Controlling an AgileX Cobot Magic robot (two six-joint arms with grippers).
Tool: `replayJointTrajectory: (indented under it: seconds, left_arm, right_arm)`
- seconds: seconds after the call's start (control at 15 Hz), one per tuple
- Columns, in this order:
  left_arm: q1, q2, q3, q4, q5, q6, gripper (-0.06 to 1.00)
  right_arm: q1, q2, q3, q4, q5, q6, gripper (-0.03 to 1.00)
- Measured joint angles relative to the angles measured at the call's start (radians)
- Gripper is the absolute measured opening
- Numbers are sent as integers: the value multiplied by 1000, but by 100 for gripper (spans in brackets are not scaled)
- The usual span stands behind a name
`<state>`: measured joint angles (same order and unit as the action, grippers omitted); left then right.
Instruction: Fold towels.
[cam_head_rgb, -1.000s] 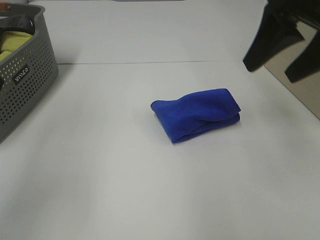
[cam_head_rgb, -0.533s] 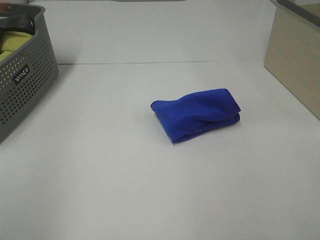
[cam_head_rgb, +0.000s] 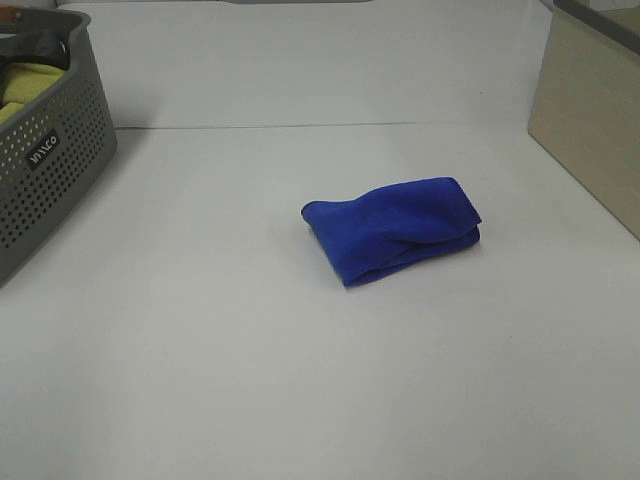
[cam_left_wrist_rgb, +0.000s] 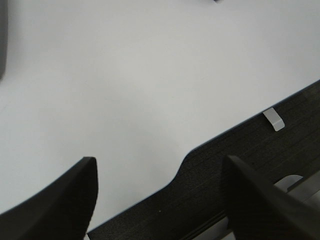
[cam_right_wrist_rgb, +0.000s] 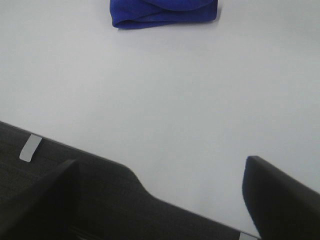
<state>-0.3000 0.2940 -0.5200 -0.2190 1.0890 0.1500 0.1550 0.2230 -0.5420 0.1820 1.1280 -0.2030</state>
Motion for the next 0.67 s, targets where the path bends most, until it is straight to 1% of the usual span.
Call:
replayJointTrajectory:
  seconds: [0.2,0.53,0.67]
  left_arm:
    - [0,-3,11,0,-16,81,66]
    - [0,-3,11,0,-17,94,66]
    - [0,-3,11,0,-17,94,66]
  right_arm:
    - [0,-63,12,-7,-11,0,82]
    - [0,-64,32,-19,-50,0,82]
    - [0,-64,32,-19,-52,0,82]
